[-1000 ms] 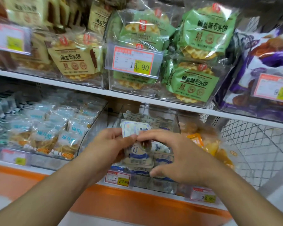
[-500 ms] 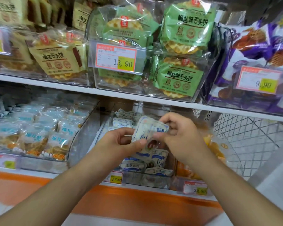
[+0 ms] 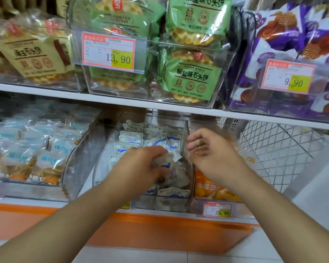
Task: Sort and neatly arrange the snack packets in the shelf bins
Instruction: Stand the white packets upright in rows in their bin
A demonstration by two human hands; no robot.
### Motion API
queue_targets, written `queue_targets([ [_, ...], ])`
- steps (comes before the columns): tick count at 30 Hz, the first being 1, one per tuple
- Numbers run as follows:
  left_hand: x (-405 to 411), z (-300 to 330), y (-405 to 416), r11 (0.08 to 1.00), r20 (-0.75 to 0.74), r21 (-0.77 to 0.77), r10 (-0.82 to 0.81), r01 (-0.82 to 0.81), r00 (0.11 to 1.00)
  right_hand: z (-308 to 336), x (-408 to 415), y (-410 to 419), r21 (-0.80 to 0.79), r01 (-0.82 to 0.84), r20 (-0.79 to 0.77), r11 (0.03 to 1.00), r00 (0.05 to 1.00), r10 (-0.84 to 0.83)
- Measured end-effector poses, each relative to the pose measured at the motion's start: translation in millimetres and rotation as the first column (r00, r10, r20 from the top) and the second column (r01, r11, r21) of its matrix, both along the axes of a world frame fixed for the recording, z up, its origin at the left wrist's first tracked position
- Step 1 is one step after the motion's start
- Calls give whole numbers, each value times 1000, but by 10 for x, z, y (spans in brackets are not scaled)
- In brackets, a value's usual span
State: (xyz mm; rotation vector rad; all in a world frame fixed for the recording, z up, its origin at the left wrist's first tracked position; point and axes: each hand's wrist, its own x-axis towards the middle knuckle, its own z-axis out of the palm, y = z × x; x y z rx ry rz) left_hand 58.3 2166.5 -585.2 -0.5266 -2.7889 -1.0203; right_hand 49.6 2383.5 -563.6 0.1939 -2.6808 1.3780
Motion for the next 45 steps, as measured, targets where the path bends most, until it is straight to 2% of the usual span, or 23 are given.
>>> queue_targets([
  [3, -72, -252, 133, 933, -10, -325, -165, 153, 986, -17, 44, 67, 116, -7, -18, 993, 1000, 9],
  [6, -80, -349, 160, 901, 61, -352, -248, 254, 967, -13, 66, 105, 218, -13, -12, 976, 1000, 16],
  [9, -7, -366, 148, 779, 112, -526, -335, 341, 936, -19, 58, 81, 296, -66, 37, 953, 998, 58],
  [10, 15, -369, 137, 764, 105, -549, -339, 339, 935, -23, 51, 65, 331, -98, 57, 939, 995, 83],
  [13, -11, -363, 62, 879, 56, -411, -240, 241, 969, -22, 24, 7, 442, -191, 134, 877, 980, 145],
  [15, -88, -329, -47, 918, 36, -372, -135, 139, 990, -45, -2, -23, 541, -252, 176, 803, 967, 185],
  [18, -190, -309, -265, 913, 91, -400, -53, 85, 994, -129, -41, -73, 634, -347, 223, 691, 938, 266],
  [22, -240, -351, -438, 905, 144, -396, -107, 156, 984, -139, -79, -146, 698, -417, 291, 582, 908, 301],
  [23, -247, -356, -451, 907, 142, -390, -109, 157, 984, -106, -87, -153, 691, -421, 298, 588, 907, 299],
  [27, -248, -336, -423, 921, 123, -356, -119, 156, 985, -34, -70, -90, 562, -414, 323, 716, 907, 271],
  [29, -211, -323, -374, 933, 128, -311, -148, 182, 981, 14, -19, -87, 570, -454, 363, 685, 887, 286],
  [32, -163, -287, -319, 956, 255, -188, -176, 227, 951, 140, 65, -118, 584, -525, 449, 620, 844, 291],
  [34, -122, -273, -301, 940, 278, -173, -240, 295, 930, 199, 109, -131, 585, -532, 459, 612, 840, 291],
  [36, -95, -297, -299, 906, 235, -229, -302, 355, 924, 193, 114, -120, 568, -464, 397, 679, 878, 268],
  [39, -75, -296, -331, 880, 216, -285, -326, 379, 920, 68, -49, -134, 553, -258, 199, 792, 964, 175],
  [42, -69, -298, -385, 877, 249, -292, -315, 381, 916, -81, -398, -225, 604, -149, 47, 783, 987, 151],
  [45, -91, -331, -423, 875, 245, -254, -353, 411, 903, -133, -743, -403, 682, -192, 81, 705, 979, 188],
])
